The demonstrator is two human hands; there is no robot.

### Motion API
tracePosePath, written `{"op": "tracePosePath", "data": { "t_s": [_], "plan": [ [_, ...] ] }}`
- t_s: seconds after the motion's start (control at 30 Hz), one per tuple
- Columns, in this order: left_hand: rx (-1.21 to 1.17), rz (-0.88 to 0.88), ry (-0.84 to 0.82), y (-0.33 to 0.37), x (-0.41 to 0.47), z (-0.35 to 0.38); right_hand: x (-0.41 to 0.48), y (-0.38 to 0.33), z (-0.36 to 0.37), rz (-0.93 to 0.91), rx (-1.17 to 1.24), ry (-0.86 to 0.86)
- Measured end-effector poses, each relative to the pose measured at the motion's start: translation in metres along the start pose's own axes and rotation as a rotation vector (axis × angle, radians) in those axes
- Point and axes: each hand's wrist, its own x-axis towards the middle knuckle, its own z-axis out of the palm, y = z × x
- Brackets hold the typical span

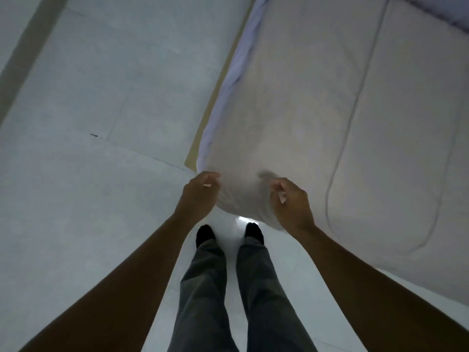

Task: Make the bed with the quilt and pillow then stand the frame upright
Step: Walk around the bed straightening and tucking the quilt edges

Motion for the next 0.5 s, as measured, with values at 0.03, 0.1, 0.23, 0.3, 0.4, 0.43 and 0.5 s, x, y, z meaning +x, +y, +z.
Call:
{"op": "tracePosePath", "data": {
  "t_s": [0.03,0.1,0.23,0.3,0.4,0.43,0.5],
  "plan": [
    [-0.020,-0.019,0.039,-0.003,0.018,0.005,0.013,0.011,0.011,-0.020,-0.041,-0.003],
    [-0.069,-0.027,0.145,-0.002,0.035,0.013,0.026,0.027,0.021,-0.044,-0.130,-0.013],
    [-0.151,-0.109,0.245,-0.017,0.079,0.033,0.044,0.060,0.050,-0.037,-0.285,0.023],
    [-0.077,-0.107,0.259,-0.029,0.092,0.039,0.045,0.067,0.060,-0.079,-0.322,0.094],
    [0.063,-0.049,0.157,-0.036,0.098,0.038,0.055,0.070,0.062,-0.082,-0.284,0.153],
    [0.082,-0.023,0.124,-0.038,0.098,0.035,0.059,0.068,0.060,-0.071,-0.236,0.147],
    [0.091,0.068,0.139,-0.038,0.094,0.023,0.063,0.063,0.057,-0.100,-0.157,0.151]
  ]
}}
